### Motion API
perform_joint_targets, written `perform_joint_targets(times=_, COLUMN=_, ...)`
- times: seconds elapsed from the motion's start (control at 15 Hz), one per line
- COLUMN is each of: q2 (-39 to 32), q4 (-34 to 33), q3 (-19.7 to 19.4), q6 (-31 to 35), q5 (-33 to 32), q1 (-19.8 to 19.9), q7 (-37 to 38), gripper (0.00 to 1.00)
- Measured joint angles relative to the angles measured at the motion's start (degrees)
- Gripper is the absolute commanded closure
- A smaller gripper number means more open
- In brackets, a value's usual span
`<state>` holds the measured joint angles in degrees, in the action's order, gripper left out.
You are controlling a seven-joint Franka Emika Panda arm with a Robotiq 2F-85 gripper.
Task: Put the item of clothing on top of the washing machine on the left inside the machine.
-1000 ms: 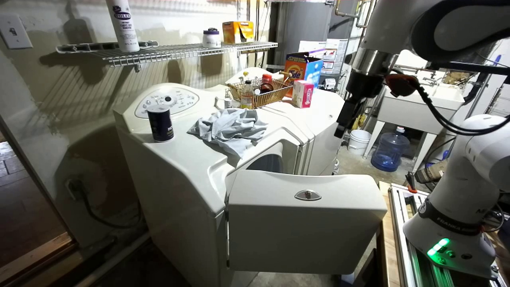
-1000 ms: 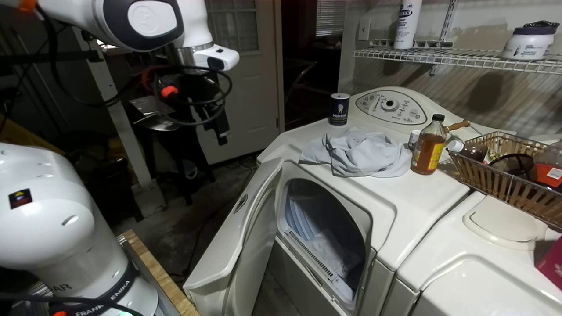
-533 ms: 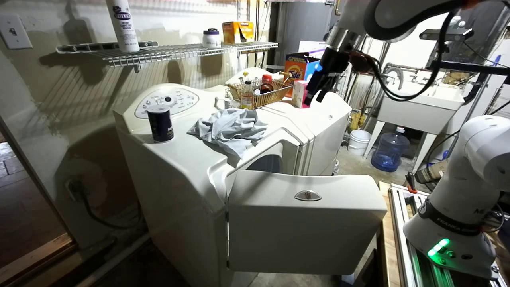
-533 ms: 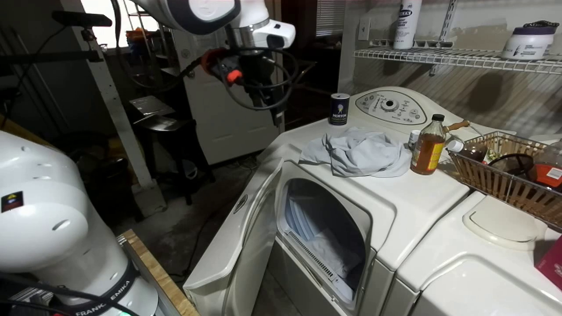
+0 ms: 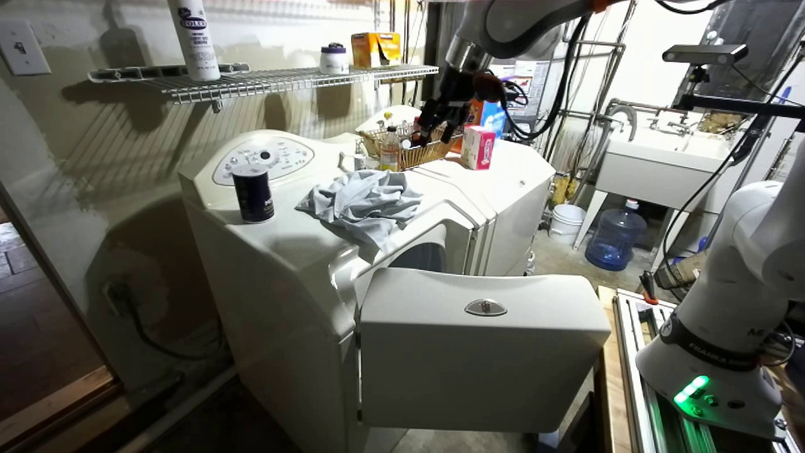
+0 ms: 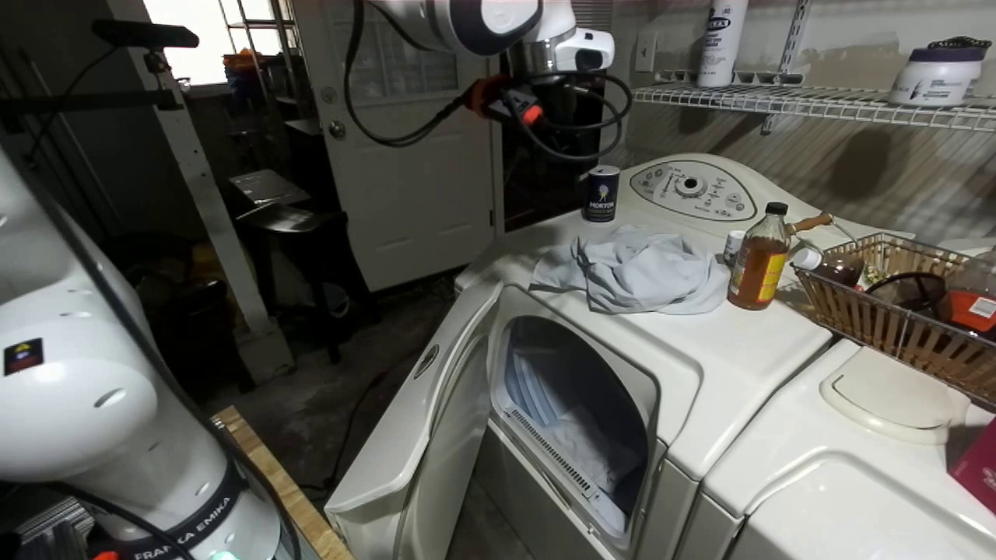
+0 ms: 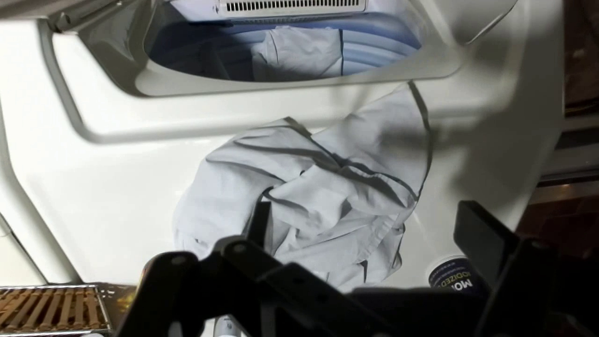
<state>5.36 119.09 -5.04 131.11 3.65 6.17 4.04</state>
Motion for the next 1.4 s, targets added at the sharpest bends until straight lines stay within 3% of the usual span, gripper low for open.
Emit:
perform_joint_targets(times=0.73, q2=-29.71, q4=-29.16, q3=-0.53, q6=-0.04, q5=0.03, q1=0.71, q7=0.20, gripper=0.00)
perform_joint_targets(times=1.4, q2=-30.45, q4=-29.94, q3=-0.58, q6=0.00, q5=0.03, q1=0.68, q7=0.21, gripper=0.00)
